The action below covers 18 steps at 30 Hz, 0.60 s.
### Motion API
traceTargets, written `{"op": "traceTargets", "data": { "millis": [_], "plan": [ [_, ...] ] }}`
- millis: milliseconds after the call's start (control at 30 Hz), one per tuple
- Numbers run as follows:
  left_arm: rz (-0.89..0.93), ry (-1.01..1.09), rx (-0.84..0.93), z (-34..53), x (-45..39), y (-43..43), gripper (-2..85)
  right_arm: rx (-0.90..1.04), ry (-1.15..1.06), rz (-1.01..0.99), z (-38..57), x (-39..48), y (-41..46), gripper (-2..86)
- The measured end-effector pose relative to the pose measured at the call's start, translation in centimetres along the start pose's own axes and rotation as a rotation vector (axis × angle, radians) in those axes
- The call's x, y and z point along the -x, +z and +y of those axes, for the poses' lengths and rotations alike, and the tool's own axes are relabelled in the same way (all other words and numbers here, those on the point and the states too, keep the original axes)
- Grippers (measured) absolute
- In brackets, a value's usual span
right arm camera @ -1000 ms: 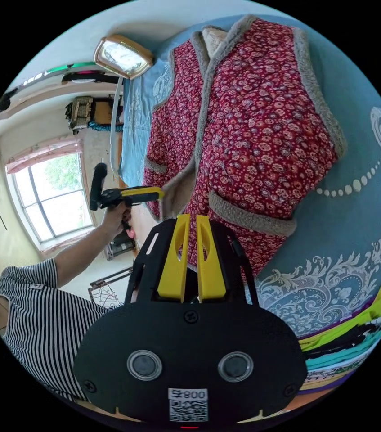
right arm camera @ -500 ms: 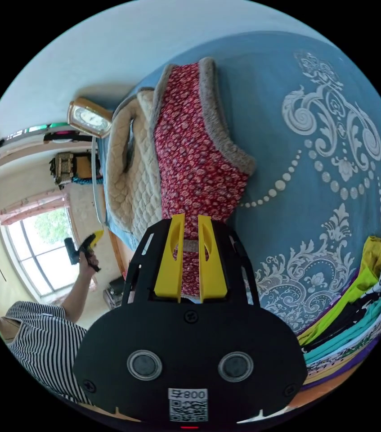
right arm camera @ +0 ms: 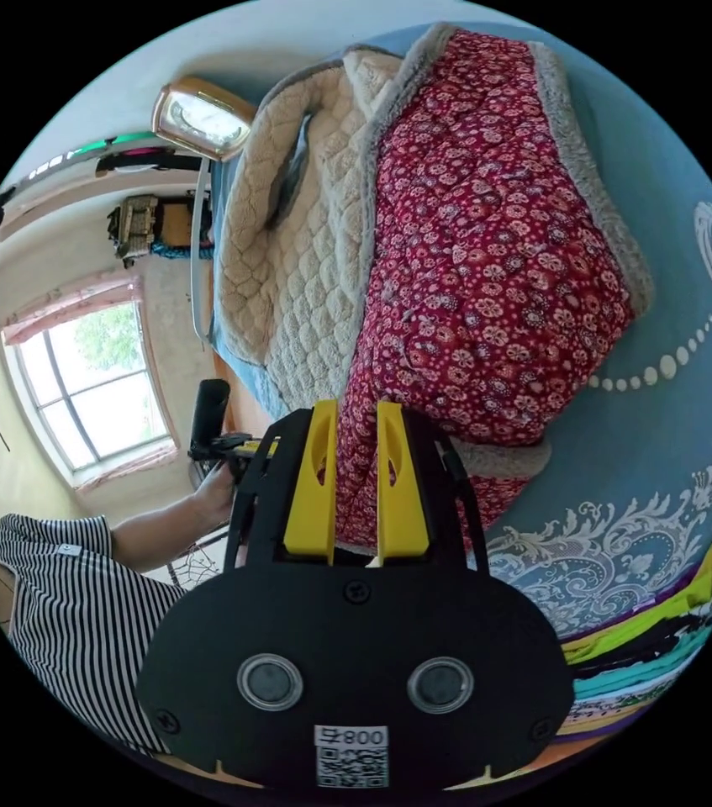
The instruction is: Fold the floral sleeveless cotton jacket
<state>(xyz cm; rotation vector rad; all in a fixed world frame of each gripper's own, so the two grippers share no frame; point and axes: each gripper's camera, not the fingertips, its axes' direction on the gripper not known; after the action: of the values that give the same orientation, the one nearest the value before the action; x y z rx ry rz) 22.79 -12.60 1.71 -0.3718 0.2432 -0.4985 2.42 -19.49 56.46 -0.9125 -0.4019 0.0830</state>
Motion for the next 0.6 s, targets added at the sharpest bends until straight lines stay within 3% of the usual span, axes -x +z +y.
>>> {"op": "traceTargets", "data": {
  "millis": [167, 267, 400, 467, 600],
  "plan": [
    [0.063, 0.127, 0.008, -0.2, -3.2, 0.9, 3.4, -0.206, 0.179, -0.008, 4.3, -7.5, -5.5, 7.8],
    [0.130, 0.148, 0.002, -0.8, -4.1, 1.8, 3.3, -0.333, 0.276, -0.136, 6.5, -11.8, -8.1, 8.2],
    [0.181, 0.260, 0.050, -2.6, -7.2, 4.5, 3.1, -0.316, 0.200, -0.233, 7.0, -12.3, -8.4, 8.9],
    [0.183, 0.325, 0.096, -3.3, -9.0, 6.0, 3.1, -0.217, 0.156, -0.152, 7.0, -11.9, -7.8, 9.1],
    [0.147, 0.390, 0.150, -3.8, -11.0, 8.2, 2.9, -0.278, 0.244, -0.022, 8.7, -15.2, -8.5, 9.2]
  ]
}}
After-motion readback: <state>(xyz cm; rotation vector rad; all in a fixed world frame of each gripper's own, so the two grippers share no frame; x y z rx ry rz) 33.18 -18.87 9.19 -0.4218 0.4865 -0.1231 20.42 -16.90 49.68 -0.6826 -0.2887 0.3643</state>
